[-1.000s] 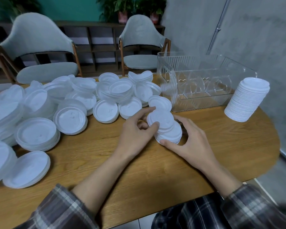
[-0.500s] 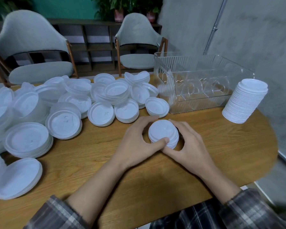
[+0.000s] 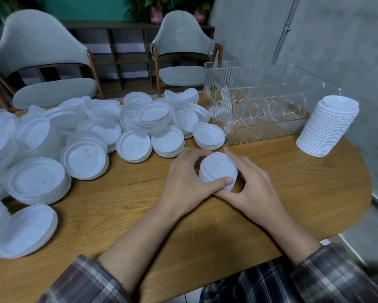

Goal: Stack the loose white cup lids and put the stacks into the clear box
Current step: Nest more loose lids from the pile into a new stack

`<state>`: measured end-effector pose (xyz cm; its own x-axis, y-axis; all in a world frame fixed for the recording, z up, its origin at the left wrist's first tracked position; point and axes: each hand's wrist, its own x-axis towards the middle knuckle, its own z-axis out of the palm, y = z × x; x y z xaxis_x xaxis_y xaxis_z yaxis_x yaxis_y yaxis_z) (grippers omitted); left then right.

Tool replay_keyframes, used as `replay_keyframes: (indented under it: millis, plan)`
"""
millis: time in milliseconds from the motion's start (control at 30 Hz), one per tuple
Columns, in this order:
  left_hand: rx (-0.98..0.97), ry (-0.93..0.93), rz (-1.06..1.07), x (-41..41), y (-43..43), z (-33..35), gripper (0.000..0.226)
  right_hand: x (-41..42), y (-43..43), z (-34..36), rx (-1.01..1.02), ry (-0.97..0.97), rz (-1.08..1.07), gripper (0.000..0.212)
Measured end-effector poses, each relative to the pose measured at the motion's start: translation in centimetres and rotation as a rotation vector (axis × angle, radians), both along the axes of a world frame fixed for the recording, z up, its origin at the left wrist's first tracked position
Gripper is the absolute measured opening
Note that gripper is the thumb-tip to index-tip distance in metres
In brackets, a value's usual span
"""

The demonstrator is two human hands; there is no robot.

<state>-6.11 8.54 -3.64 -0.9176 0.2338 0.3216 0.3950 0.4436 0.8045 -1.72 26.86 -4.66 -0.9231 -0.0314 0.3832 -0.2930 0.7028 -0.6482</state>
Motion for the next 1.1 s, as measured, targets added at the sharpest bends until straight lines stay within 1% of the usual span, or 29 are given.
replay_keyframes:
  millis: [233, 333, 400, 467, 500, 567, 633, 733, 833, 933, 1000, 1100]
  plan:
    - [-0.056, -0.009, -0.012, 0.0, -0.1, -0.2, 0.064, -0.1, 0.0, -0.1, 0.039, -0.069, -0.001, 0.098]
    - [-0.069, 0.028, -0.049, -0.4, -1.2, 0.6, 0.057, -0.1, 0.0, 0.0, 0.051, -0.089, -0.005, 0.102]
    - [-0.078, 0.133, 0.028, -1.0, -2.4, 0.8, 0.046, 0.0, 0.0, 0.1, 0.067, -0.105, -0.016, 0.104]
    - [-0.169, 0.267, 0.163, -2.0, -3.7, 0.5, 0.033, 0.1, -0.1, 0.2, 0.072, -0.115, -0.032, 0.105]
    - [-0.234, 0.306, 0.217, -2.5, -4.2, 0.3, 0.032, 0.1, -0.1, 0.2, 0.074, -0.116, -0.037, 0.105]
    - [-0.324, 0.311, 0.264, -3.4, -4.8, -0.3, 0.036, 0.1, -0.1, 0.1, 0.078, -0.119, -0.043, 0.104]
    - [-0.345, 0.287, 0.280, -3.8, -4.8, -0.4, 0.031, 0.0, -0.1, 0.1, 0.079, -0.127, -0.045, 0.104]
    - [-0.346, 0.317, 0.275, -3.5, -4.7, 0.0, 0.025, 0.0, 0.0, 0.2, 0.079, -0.133, -0.042, 0.105]
    - [-0.331, 0.338, 0.255, -3.0, -4.9, 0.3, 0.027, 0.1, 0.0, 0.2, 0.079, -0.132, -0.041, 0.104]
    - [-0.304, 0.319, 0.263, -2.5, -5.0, 0.8, 0.025, 0.1, -0.1, 0.2, 0.081, -0.129, -0.039, 0.105]
    - [-0.238, 0.303, 0.271, -2.3, -4.9, 1.2, 0.022, 0.1, -0.1, 0.2, 0.084, -0.129, -0.036, 0.105]
    - [-0.027, 0.251, 0.249, -1.7, -4.4, 2.0, 0.020, 0.1, -0.1, 0.1, 0.073, -0.122, -0.036, 0.102]
